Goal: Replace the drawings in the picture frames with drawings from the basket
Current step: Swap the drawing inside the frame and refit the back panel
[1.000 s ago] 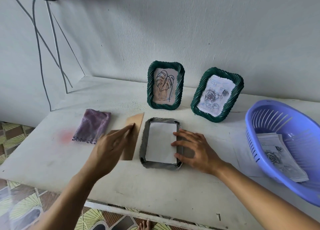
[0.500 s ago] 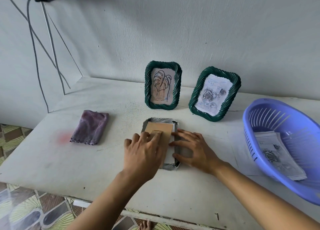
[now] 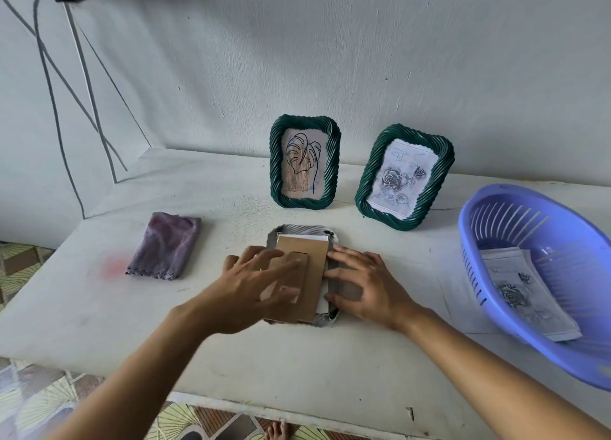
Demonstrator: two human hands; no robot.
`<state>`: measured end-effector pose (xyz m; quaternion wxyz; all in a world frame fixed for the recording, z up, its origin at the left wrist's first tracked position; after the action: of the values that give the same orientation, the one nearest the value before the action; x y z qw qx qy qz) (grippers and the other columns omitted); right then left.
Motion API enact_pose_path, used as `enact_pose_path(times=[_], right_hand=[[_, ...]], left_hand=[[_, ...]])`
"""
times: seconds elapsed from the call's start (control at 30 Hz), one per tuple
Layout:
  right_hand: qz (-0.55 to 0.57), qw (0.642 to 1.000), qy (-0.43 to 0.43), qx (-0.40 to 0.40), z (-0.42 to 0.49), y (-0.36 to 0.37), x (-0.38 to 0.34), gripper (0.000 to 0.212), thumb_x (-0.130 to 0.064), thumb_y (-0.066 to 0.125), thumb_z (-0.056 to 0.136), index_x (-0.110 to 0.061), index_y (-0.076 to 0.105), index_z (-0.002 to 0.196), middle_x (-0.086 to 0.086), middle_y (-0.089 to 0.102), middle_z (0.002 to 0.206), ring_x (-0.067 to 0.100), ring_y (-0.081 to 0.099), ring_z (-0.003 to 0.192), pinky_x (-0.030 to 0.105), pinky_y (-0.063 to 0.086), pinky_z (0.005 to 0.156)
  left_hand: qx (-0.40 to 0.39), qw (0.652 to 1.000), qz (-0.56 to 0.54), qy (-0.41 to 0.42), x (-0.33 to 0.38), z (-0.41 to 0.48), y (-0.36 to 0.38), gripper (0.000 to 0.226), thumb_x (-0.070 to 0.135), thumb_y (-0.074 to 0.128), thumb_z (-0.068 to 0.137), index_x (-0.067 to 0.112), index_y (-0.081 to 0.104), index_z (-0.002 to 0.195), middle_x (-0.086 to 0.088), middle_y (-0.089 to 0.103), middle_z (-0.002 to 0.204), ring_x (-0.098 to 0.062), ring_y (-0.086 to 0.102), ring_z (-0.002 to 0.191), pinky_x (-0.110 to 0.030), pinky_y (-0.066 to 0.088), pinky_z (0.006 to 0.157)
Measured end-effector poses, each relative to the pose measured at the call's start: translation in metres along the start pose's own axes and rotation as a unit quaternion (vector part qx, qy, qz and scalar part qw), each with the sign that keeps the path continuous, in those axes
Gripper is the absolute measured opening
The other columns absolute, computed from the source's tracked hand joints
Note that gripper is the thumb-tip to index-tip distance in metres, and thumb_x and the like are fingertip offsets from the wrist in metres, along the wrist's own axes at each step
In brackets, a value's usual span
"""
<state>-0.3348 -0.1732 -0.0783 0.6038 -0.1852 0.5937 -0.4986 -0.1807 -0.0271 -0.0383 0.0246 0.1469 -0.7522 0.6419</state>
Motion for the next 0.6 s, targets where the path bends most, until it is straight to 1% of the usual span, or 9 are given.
enact_pose_path(times=[0.07,0.13,0.2,0.27,0.33,0.37,0.43,0.5,0.6], right_hand=[[-0.002,1.0,0.001,0.001,0.0,0.0,0.001,0.044,-0.064,0.056,0.087,-0.038,0.067,0.121,-0.011,0.046,0.151,-0.002,0.024,0.146,0.043,0.026,0.115],[-0.004,1.0,0.002,0.001,0.0,-0.001,0.002,0.043,-0.063,0.056,0.088,-0.037,0.067,0.121,-0.011,0.046,0.15,-0.003,0.024,0.146,0.044,0.027,0.115],[-0.008,1.0,0.003,-0.002,0.001,-0.001,0.002,0.043,-0.062,0.056,0.088,-0.037,0.067,0.121,-0.011,0.046,0.151,-0.004,0.023,0.146,0.044,0.026,0.115],[-0.008,1.0,0.005,-0.005,0.001,-0.002,0.002,0.043,-0.062,0.056,0.088,-0.037,0.067,0.121,-0.011,0.045,0.151,-0.004,0.022,0.146,0.044,0.026,0.116],[-0.006,1.0,0.006,-0.008,0.0,-0.001,0.003,0.043,-0.062,0.056,0.088,-0.037,0.066,0.121,-0.011,0.044,0.152,-0.003,0.022,0.146,0.046,0.026,0.116],[-0.006,1.0,0.006,-0.01,0.0,0.0,0.003,0.043,-0.062,0.056,0.088,-0.037,0.066,0.122,-0.011,0.044,0.152,-0.003,0.022,0.146,0.047,0.026,0.116],[-0.007,1.0,0.005,-0.009,-0.001,0.0,0.002,0.042,-0.061,0.057,0.089,-0.037,0.066,0.121,-0.012,0.044,0.152,-0.003,0.022,0.146,0.046,0.026,0.116],[-0.006,1.0,0.002,-0.005,-0.001,-0.001,0.001,0.039,-0.058,0.058,0.088,-0.037,0.067,0.121,-0.012,0.045,0.151,-0.004,0.023,0.146,0.044,0.026,0.115],[-0.001,1.0,0.001,0.002,-0.001,-0.003,-0.001,0.039,-0.056,0.059,0.087,-0.035,0.068,0.119,-0.011,0.047,0.149,-0.005,0.023,0.145,0.041,0.026,0.115]], left_hand=[[-0.018,0.999,-0.038,0.032,-0.013,-0.007,0.001,0.066,0.078,0.031,0.092,0.058,0.013,0.152,0.019,0.015,0.164,-0.003,0.007,0.149,-0.039,0.019,0.113],[-0.027,0.997,-0.044,0.058,-0.019,-0.012,0.002,0.071,0.082,0.039,0.088,0.061,0.012,0.15,0.025,0.009,0.164,0.008,-0.002,0.148,-0.038,0.016,0.115],[-0.017,0.996,-0.051,0.074,-0.022,-0.013,0.003,0.075,0.082,0.045,0.085,0.061,0.014,0.15,0.026,0.007,0.164,0.011,-0.006,0.147,-0.039,0.016,0.114],[0.002,0.995,-0.053,0.082,-0.022,-0.013,0.004,0.08,0.083,0.048,0.083,0.057,0.016,0.152,0.024,0.006,0.164,0.008,-0.004,0.149,-0.04,0.015,0.112],[0.026,0.995,-0.053,0.086,-0.02,-0.013,0.005,0.083,0.084,0.049,0.081,0.055,0.02,0.152,0.022,0.008,0.164,0.006,0.001,0.149,-0.039,0.015,0.111],[0.038,0.994,-0.052,0.086,-0.019,-0.013,0.005,0.082,0.085,0.049,0.081,0.054,0.022,0.152,0.021,0.011,0.164,0.006,0.007,0.147,-0.039,0.016,0.11],[0.063,0.993,-0.048,0.084,-0.018,-0.013,0.006,0.08,0.085,0.049,0.081,0.051,0.027,0.151,0.016,0.019,0.163,0.003,0.023,0.143,-0.041,0.018,0.11],[0.091,0.992,-0.048,0.075,-0.017,-0.013,0.007,0.078,0.084,0.049,0.082,0.048,0.034,0.15,0.013,0.029,0.161,-0.004,0.037,0.14,-0.044,0.022,0.11],[0.14,0.987,-0.05,0.059,-0.016,-0.014,0.009,0.077,0.084,0.051,0.081,0.043,0.043,0.146,0.012,0.04,0.154,-0.007,0.047,0.135,-0.048,0.026,0.107]])
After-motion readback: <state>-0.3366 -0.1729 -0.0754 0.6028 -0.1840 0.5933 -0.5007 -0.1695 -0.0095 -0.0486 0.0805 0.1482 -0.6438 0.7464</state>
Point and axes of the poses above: each hand's wrist, its own z-axis towards the middle knuckle, its own y-axis out of the palm, x = y × z, the point moved 7 cm from there along z, towards the middle knuckle
